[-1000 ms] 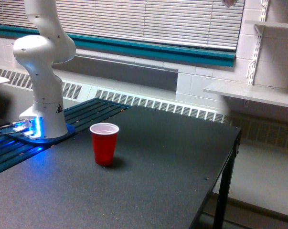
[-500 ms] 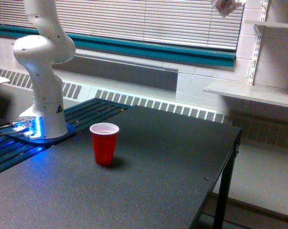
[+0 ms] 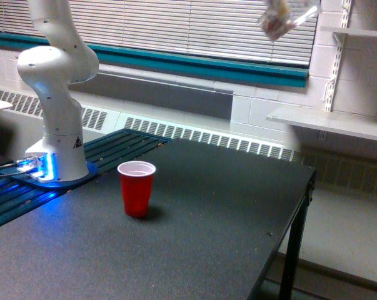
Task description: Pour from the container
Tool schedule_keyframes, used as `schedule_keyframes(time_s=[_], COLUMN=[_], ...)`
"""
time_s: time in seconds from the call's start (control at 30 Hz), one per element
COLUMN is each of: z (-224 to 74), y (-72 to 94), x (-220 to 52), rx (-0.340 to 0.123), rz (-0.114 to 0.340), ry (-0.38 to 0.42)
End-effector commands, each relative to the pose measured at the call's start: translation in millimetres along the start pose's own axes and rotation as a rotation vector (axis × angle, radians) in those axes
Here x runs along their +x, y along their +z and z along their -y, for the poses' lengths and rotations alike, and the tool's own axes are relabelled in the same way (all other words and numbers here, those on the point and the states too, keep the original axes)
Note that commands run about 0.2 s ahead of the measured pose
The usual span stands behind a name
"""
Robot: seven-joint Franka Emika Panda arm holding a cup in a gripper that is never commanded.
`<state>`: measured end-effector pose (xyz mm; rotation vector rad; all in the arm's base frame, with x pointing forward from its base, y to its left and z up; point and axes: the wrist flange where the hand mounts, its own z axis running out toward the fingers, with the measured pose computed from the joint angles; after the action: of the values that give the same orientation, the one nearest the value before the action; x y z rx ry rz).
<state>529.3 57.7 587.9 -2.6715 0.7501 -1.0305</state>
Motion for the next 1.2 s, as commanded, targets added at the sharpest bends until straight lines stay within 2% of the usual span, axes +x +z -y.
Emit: schedule_keyframes(time_s=[0.03,0.23,0.57,1.2], z=[-24.7,-46.3,-78.8,-129.2], y=[4.9,11.3,21.2,29.6], x=[-19.1,-39.4,-77.1,-138.5], rx=[-0.040,-0.080,-0.114,-0.197], rz=[0.015,0.045,0.088,0.170], ry=[-0.009,-0.012,-0.021,-0.066])
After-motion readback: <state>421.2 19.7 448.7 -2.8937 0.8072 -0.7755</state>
